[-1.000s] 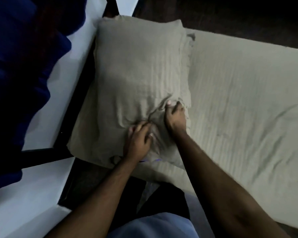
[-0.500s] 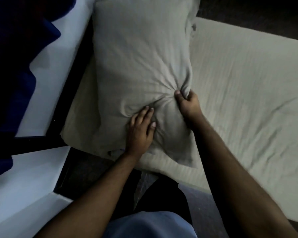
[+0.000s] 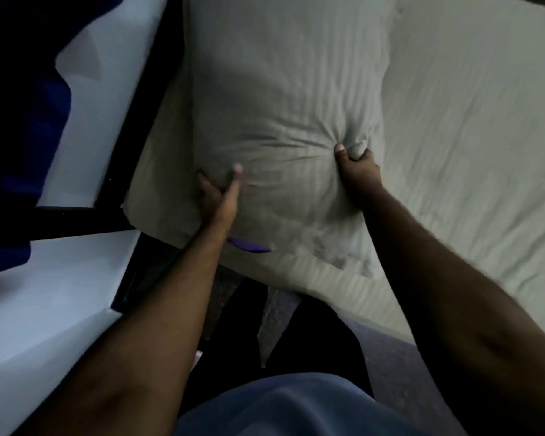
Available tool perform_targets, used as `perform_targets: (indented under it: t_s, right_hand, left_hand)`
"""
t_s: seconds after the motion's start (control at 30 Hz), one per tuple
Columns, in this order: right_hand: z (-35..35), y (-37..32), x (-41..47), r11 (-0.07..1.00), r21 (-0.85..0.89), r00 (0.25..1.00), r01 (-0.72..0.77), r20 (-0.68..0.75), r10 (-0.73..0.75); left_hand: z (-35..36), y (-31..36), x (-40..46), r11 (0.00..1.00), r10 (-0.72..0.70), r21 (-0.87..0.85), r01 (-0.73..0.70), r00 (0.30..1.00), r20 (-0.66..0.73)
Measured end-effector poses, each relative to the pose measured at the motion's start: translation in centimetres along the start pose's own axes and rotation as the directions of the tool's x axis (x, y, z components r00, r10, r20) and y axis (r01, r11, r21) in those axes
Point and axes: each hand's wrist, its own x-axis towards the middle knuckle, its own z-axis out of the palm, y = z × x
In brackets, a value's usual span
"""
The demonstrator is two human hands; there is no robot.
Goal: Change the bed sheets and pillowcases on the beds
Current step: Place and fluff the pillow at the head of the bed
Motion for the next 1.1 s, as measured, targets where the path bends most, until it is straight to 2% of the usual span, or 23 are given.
perform_targets:
  t_s: [0.07,0.1,0.17,0.2,0.23,0.27,0.3,0.33,0.4,0.47,0.57,0.63,0.77,0.87,0.93,0.97,1.03,1.1]
  right_hand:
    - [-0.2,0.1,1.1,1.000,-0.002,1.000,-0.021,-0.007,0.021]
    - [-0.2,0.1,1.5,1.000,0.008,1.000,-0.024,-0.009,0.024]
    - [0.1,0.3,2.1,0.999,0.030,1.000,-0.025,-0.008,0.025]
    - [0.3,0.2,2.2,0.999,0.031,1.000,-0.021,-0.012,0.021]
    - [0.5,0.1,2.0,1.000,0.027,1.000,-0.014,-0.017,0.014]
    - [0.7,-0.1,1.7,1.000,0.022,1.000,-0.007,-0.020,0.008]
    - [0.8,-0.1,1.4,1.000,0.020,1.000,0.008,-0.024,-0.008]
    - [0.6,0.1,1.5,1.000,0.016,0.999,0.020,-0.038,-0.020]
    - [0.1,0.8,1.6,0.999,0.032,0.997,0.042,-0.069,-0.040]
    - [-0.2,1.1,1.2,0.995,0.087,0.997,0.044,-0.071,-0.038]
    - [-0.1,1.1,0.3,0.975,0.201,0.995,0.091,-0.062,-0.080]
    - [0.3,0.2,-0.4,0.941,0.322,0.993,0.108,-0.074,-0.089]
    - [2.0,-4.1,-2.5,0.859,0.499,0.993,0.114,-0.067,-0.093]
    - [5.0,-6.5,-4.0,0.830,0.547,0.993,0.106,-0.019,-0.114]
    - [7.2,-7.1,-4.7,0.846,0.522,0.990,0.105,0.027,-0.140]
    - [8.5,-6.3,-4.1,0.857,0.507,0.987,0.095,0.062,-0.146]
    - [10.5,-4.5,-3.3,0.883,0.466,0.977,0.061,0.154,-0.148]
    - [10.2,-4.0,-5.3,0.920,0.389,0.970,0.051,0.199,-0.138]
  left_hand:
    - [-0.3,-3.6,4.1,0.973,-0.189,-0.147,0.175,0.978,-0.086]
    - [-0.4,-5.7,5.8,0.949,-0.277,-0.173,0.262,0.959,-0.065]
    - [-0.7,-7.6,5.1,0.881,-0.401,-0.228,0.415,0.910,0.107]
    - [-0.7,-7.9,3.4,0.801,-0.495,-0.253,0.543,0.838,0.230]
    - [-0.3,-7.8,1.3,0.693,-0.556,-0.277,0.666,0.738,0.382]
    - [0.4,-7.6,-0.6,0.560,-0.560,-0.328,0.761,0.639,0.527]
    - [1.1,-7.8,-1.8,0.437,-0.501,-0.396,0.808,0.584,0.639]
    - [2.4,-7.9,-2.9,0.337,-0.427,-0.464,0.819,0.573,0.700]
    - [3.9,-7.7,-2.9,0.236,-0.326,-0.599,0.766,0.643,0.693]
    - [4.6,-7.6,-2.3,0.219,-0.285,-0.696,0.684,0.727,0.625]
    - [4.6,-6.1,-1.3,0.186,-0.227,-0.799,0.571,0.817,0.531]
    - [3.5,-3.7,-0.3,0.192,-0.235,-0.848,0.494,0.862,0.449]
    - [-2.1,3.8,1.5,0.317,-0.151,-0.921,0.228,0.970,0.189]
    - [-6.5,8.6,2.8,0.336,-0.092,-0.939,0.074,0.995,0.045]
    - [-8.5,8.8,3.9,0.324,-0.104,-0.946,-0.004,0.994,-0.040]
    - [-9.2,7.9,4.5,0.288,-0.122,-0.958,-0.009,0.992,-0.045]
    - [-10.0,3.5,5.9,0.259,-0.164,-0.965,0.040,0.986,-0.003]
    - [-9.9,-2.0,6.8,0.360,-0.245,-0.909,0.208,0.962,0.123]
